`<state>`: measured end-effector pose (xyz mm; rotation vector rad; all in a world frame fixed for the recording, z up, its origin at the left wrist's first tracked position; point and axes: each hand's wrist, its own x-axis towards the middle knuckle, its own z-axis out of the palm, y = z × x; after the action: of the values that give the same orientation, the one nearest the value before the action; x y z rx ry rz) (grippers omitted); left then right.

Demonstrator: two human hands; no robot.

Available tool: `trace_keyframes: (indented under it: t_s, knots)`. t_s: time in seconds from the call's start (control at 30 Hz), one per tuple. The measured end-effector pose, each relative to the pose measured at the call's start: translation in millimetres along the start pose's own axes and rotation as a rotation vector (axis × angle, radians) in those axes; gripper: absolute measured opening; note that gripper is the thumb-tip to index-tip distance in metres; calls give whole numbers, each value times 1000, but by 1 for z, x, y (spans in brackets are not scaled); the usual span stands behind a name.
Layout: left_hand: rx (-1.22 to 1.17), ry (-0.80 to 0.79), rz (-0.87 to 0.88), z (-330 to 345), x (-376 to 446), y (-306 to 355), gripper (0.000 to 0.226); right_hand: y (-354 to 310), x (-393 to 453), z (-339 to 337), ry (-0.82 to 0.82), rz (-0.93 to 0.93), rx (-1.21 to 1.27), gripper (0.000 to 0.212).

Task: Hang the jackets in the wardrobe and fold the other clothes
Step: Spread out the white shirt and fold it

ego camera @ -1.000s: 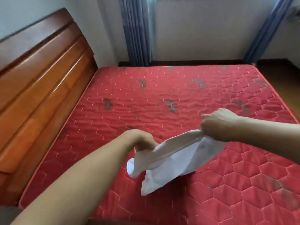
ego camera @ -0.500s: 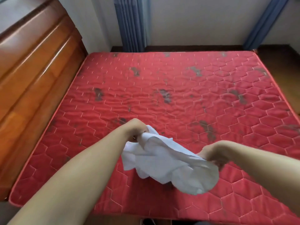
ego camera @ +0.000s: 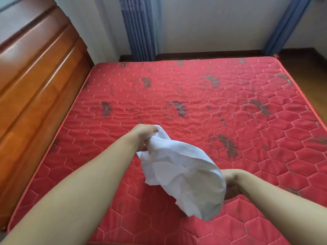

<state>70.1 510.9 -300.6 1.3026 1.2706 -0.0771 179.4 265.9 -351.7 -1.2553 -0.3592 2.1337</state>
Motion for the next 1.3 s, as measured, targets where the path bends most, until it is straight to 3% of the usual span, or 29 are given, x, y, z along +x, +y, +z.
trace_keyframes:
  t_s: [0.1,0.17,0.23,0.27,0.37,0.43,0.5,0.6,0.7,0.77,0.83,0.9,0.93,1.0,1.07,1.13,1.2,1.3]
  knots:
    - [4,-36,-3,-3,2,6,14,-9,-2,-3,86,-38,44,9]
    - [-3,-98,-13,-5,5,9,18,-9,3,-5,69,113,-278,25]
    - [-30,-150,-9,-4,6,10,22,-5,13,-4,153,260,-567,15]
    - [-48,-167,4,-3,7,11,22,-3,18,-6,256,297,-673,10]
    - [-60,-219,32,-3,9,9,16,6,20,-27,748,311,-896,24]
    - [28,-267,64,-3,11,5,9,18,13,-47,1079,254,-896,18]
    - [125,-253,115,0,13,-1,8,22,3,-59,1178,281,-849,9]
    - [230,-276,129,8,11,-10,11,16,-2,-74,1175,325,-763,13]
    - [511,-529,20,6,16,-23,24,10,-11,-95,1211,332,-663,19]
    - [831,-624,-96,7,27,-48,28,16,-19,-102,977,546,-705,25]
    - [1182,-600,-207,16,43,-71,25,24,-21,-111,703,765,-723,25]
    - [1411,-575,-229,27,62,-69,23,7,-24,-122,513,843,-710,24]
    - [1424,-496,-160,31,69,-52,22,-17,-28,-127,497,823,-729,30]
    - [1111,-140,88,34,83,5,16,-85,-41,-142,733,547,-582,33]
    - [509,229,327,32,85,90,24,-166,-65,-150,1008,90,-256,20]
    - [4,325,471,24,68,186,28,-251,-98,-142,1151,-374,-142,15]
    - [-348,369,631,10,42,269,32,-326,-137,-120,1263,-751,-160,24]
    - [-497,430,880,-15,-12,356,33,-411,-201,-92,1415,-1084,-230,24]
